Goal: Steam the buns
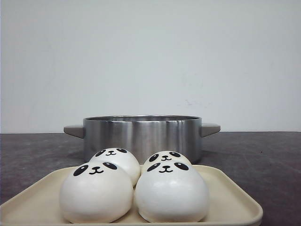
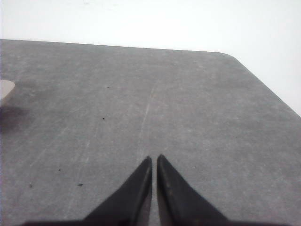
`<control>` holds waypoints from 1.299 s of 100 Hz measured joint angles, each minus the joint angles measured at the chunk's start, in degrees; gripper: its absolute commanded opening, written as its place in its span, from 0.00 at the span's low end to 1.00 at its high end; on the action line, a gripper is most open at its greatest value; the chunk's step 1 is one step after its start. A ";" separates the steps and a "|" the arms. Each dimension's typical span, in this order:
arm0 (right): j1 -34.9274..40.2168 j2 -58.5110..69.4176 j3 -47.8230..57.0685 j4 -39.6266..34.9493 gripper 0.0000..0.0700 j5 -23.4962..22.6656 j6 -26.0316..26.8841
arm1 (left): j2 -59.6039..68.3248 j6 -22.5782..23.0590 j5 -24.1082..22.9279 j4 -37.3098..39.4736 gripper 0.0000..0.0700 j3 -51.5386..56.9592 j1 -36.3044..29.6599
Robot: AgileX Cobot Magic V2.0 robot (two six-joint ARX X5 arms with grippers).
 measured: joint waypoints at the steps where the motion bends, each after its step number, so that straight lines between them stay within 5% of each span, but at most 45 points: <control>1: 0.00 0.00 0.00 0.00 0.02 0.00 0.00 | 0.00 0.00 0.00 0.00 0.00 0.00 0.00; 97: 0.00 0.00 0.00 0.17 0.02 0.00 0.15 | 0.00 0.00 0.02 0.00 0.00 0.00 0.00; 118: 0.02 0.00 -0.04 6.40 0.02 -0.31 5.92 | 0.00 -0.52 0.48 0.00 0.00 0.00 0.00; 130: 0.02 0.00 -0.04 11.15 0.01 -5.33 13.57 | 0.00 -8.41 3.54 -0.04 0.00 0.02 0.00</control>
